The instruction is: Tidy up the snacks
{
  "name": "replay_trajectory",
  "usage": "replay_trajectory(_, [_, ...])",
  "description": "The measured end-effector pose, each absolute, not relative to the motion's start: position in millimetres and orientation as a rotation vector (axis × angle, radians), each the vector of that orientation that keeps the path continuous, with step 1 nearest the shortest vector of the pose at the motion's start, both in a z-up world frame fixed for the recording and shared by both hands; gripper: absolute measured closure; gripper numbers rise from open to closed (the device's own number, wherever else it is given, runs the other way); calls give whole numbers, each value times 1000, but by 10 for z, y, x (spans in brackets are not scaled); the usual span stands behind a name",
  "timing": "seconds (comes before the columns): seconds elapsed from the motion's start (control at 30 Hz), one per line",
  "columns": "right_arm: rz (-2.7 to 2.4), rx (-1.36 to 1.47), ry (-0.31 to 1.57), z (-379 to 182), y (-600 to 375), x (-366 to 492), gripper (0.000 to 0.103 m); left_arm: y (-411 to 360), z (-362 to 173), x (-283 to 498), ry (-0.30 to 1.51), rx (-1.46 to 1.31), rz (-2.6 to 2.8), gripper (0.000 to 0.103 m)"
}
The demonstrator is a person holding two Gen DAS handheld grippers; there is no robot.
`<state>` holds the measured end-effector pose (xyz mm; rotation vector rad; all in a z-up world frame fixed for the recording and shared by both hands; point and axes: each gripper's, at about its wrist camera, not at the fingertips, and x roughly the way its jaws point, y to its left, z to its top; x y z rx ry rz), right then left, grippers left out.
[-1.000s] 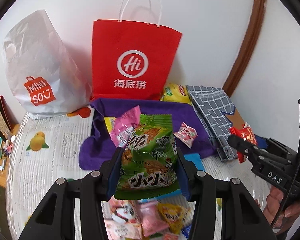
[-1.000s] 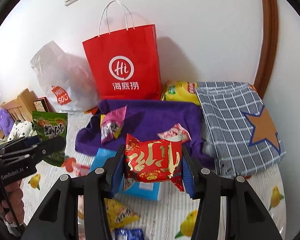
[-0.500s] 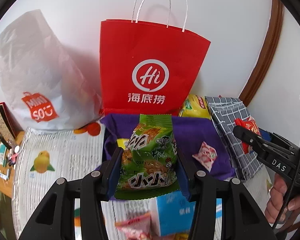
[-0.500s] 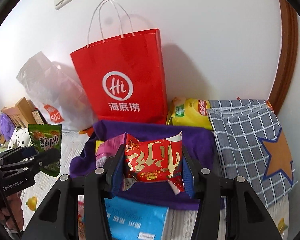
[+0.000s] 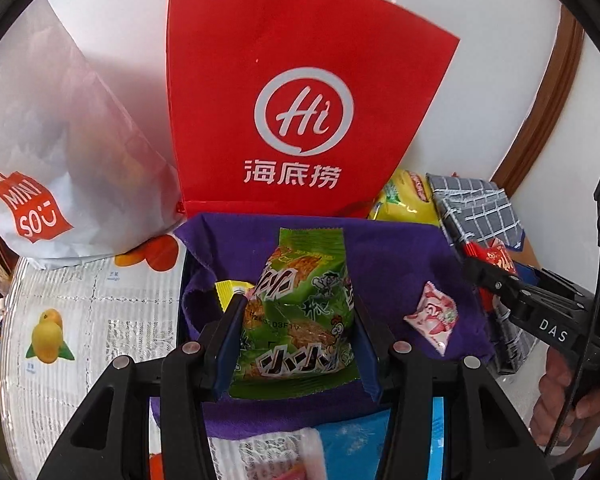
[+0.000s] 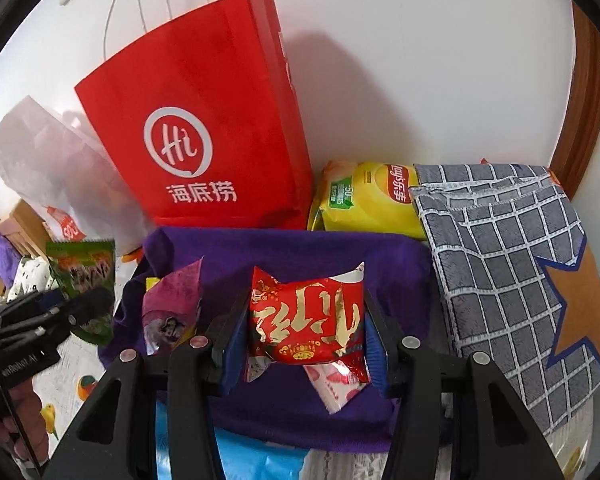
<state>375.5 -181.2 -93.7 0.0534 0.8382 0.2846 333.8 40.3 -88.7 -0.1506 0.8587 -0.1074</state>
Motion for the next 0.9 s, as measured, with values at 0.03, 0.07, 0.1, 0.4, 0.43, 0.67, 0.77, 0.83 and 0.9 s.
replay_trajectory(0.03, [291,49,844,-964,-1805,3767,53,419,-914,3356,867,-155,-106,56])
replay_trajectory(0.07, [294,45,849,-1002,-1801,3778,53,428,-934,3376,873,-156,-108,56])
replay_trajectory(0.1, [291,42,857,-1032,-1797,3798,53,441,-955,3395,878,-159,-111,56])
replay_trajectory(0.4, [285,18,931,-1315,-1759,3937,53,554,-1044,3446,898,-194,-112,56])
replay_trajectory(0.43, [286,14,936,-1338,-1748,3949,53,554,-1048,3445,900,-195,-114,56])
replay_trajectory(0.67, [294,-15,960,-1426,-1660,3954,52,485,-1099,3469,924,-185,-139,56])
replay_trajectory(0.77, [289,-27,975,-1465,-1649,3971,51,442,-1160,3495,948,-171,-136,56])
replay_trajectory(0.83, [281,-34,984,-1484,-1653,3981,51,430,-1182,3503,958,-171,-137,56])
replay_trajectory(0.9, [280,-37,991,-1509,-1656,4004,51,416,-1203,3506,966,-168,-141,56])
